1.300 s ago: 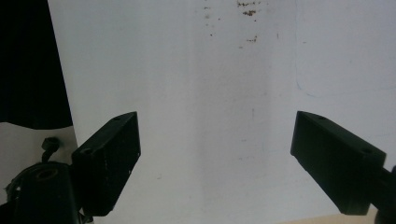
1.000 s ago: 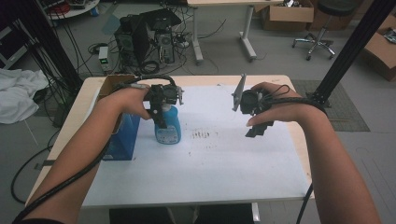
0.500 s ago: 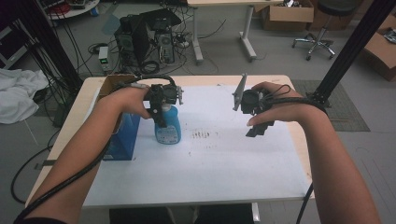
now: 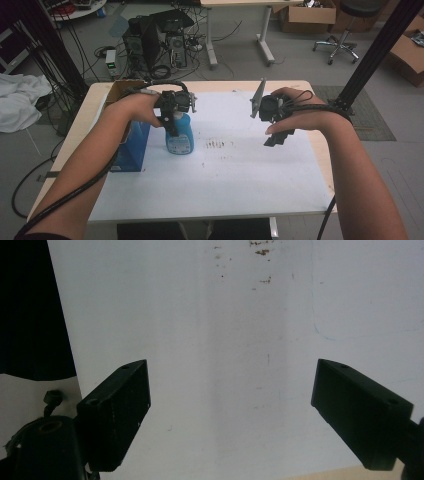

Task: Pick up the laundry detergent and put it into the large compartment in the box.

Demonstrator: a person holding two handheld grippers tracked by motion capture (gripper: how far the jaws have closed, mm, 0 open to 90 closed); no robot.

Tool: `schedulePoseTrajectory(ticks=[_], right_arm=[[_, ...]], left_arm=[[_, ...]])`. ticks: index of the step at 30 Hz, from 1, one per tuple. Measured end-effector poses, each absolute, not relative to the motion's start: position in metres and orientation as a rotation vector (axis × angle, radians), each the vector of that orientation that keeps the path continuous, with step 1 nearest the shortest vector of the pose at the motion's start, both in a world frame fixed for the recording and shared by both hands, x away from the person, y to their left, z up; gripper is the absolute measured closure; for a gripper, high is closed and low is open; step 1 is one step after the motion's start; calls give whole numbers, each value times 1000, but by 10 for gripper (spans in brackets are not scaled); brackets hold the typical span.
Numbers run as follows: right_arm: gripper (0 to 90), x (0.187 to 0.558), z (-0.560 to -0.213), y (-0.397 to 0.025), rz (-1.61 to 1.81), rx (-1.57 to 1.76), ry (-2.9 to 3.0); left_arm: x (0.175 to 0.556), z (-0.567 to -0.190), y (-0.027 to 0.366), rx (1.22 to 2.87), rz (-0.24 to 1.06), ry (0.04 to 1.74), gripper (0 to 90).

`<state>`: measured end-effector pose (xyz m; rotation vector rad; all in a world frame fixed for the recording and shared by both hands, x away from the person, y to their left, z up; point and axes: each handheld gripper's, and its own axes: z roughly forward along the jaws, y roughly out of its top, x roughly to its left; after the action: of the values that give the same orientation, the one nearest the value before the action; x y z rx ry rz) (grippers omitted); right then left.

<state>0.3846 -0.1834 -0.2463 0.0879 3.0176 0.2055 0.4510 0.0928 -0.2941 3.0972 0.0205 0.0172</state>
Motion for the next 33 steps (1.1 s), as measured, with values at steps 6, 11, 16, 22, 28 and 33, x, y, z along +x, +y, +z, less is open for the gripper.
schedulePoseTrajectory(ticks=[6, 11, 16, 22, 28, 33], right_arm=[[162, 385, -247, -184, 202, 83, 3017], [161, 385, -248, -184, 201, 92, 3019], [161, 385, -249, -184, 204, 89, 3021], [161, 386, -252, -185, 211, 91, 3025], [162, 386, -254, -185, 208, 92, 3027], [161, 384, -253, -181, 216, 63, 3021]], left_arm=[[451, -295, 92, 3102, 18, 18, 332], [451, -295, 92, 3098, 30, 28, 372], [451, -295, 91, 3110, 48, 4, 381], [451, -295, 89, 3130, 50, -23, 386], [450, -292, 91, 3126, 35, -32, 387], [449, -284, 93, 3116, 33, -1, 387]])
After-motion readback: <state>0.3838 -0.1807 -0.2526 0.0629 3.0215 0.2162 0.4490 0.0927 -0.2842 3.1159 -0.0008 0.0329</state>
